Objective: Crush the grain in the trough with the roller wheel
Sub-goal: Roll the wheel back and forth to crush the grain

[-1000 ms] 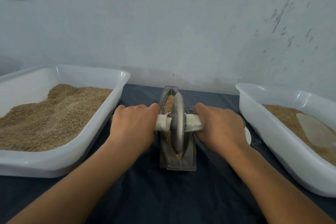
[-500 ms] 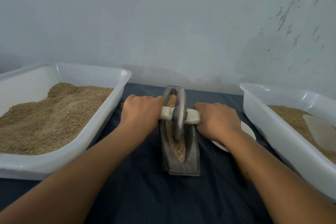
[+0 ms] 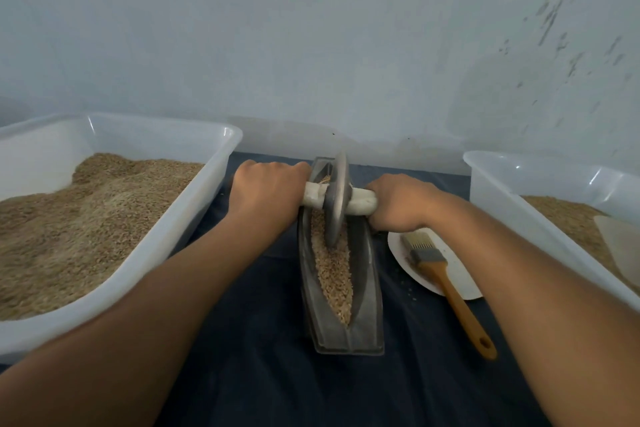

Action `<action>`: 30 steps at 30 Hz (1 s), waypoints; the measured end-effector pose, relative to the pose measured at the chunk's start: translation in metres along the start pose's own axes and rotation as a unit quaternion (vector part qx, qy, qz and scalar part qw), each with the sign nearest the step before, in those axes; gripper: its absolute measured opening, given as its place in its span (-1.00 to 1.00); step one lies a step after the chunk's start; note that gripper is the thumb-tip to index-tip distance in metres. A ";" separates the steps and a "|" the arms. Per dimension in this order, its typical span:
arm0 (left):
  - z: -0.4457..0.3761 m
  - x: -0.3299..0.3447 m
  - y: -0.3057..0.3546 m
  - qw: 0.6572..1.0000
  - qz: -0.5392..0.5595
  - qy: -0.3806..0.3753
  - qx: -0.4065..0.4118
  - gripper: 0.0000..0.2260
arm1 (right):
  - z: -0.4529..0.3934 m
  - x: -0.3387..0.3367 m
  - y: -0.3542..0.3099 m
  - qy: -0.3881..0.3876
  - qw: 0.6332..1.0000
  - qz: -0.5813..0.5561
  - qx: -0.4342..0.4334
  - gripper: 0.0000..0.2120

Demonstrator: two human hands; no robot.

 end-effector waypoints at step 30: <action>0.061 -0.044 0.002 0.999 0.023 -0.022 0.028 -0.65 | 0.093 0.010 -0.016 0.293 0.952 0.090 -0.023 -0.77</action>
Point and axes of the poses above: each hand's wrist, its own z-axis away from the middle knuckle, its own x-axis out of the palm, y = z × x, the point moved 7 cm from there along -z, towards the middle knuckle, and after that the axes turned 9 degrees about -z, right-handed, at the moved point
